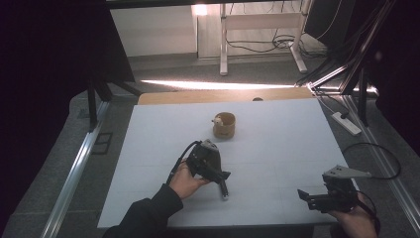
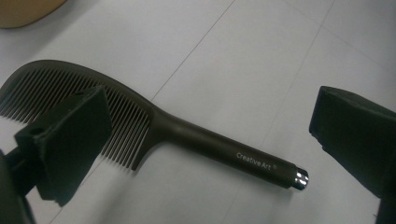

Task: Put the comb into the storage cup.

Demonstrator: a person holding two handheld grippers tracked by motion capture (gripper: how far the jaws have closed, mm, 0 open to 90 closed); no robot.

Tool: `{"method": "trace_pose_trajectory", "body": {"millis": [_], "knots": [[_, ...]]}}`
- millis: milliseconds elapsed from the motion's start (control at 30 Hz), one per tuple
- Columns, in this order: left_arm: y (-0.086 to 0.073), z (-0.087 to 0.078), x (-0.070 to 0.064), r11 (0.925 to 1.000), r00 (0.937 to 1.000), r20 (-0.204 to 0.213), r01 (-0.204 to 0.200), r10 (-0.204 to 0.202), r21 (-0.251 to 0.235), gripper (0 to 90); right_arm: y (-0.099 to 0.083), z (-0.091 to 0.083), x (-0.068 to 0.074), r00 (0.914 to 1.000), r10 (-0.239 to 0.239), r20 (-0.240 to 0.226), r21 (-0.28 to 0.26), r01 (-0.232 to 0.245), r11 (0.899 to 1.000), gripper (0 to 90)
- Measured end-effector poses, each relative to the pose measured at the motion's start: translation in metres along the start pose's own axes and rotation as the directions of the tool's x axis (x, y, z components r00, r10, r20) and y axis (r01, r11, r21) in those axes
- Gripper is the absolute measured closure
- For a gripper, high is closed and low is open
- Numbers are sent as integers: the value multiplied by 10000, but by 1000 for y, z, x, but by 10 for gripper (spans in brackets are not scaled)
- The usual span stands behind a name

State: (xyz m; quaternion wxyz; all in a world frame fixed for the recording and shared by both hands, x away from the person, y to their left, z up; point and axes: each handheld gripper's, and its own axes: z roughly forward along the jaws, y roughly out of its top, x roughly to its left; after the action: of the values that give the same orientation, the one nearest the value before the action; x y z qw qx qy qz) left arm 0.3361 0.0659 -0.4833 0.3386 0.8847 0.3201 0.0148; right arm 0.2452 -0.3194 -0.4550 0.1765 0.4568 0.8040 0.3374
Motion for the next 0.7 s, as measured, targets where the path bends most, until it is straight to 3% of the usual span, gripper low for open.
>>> {"method": "trace_pose_trajectory", "body": {"millis": [200, 233, 333, 433, 467, 533, 700], "knots": [[4, 3, -3, 9994, 9995, 11, -328, 327, 135, 152, 0, 0, 0, 10000, -1, -7, 10, 1, 10000, 0], [4, 2, -3, 9993, 9993, 130, -365, 364, 86, 305, 0, 0, 0, 10000, -5, -8, 13, 5, 10000, 0], [6, 0, -4, 9986, 9985, 155, -523, 522, 26, 522, 0, 0, 0, 10000, -12, -9, 22, 12, 10000, 0], [7, 0, -5, 9985, 9983, 218, -549, 548, 46, 715, 0, 0, 0, 10000, -13, -5, 22, 13, 10000, 0], [7, 1, -7, 9979, 9975, 302, -643, 640, 111, 715, 0, 0, 0, 10000, -15, -8, 24, 15, 10000, 0], [8, 3, -11, 9970, 9961, 493, -749, 738, 204, 854, 0, 0, 0, 10000, -15, -9, 30, 15, 10000, 0], [6, 6, -15, 9961, 9951, 632, -789, 763, 402, 885, 0, 0, 0, 10000, -25, 2, 29, 25, 10000, 2]]}}
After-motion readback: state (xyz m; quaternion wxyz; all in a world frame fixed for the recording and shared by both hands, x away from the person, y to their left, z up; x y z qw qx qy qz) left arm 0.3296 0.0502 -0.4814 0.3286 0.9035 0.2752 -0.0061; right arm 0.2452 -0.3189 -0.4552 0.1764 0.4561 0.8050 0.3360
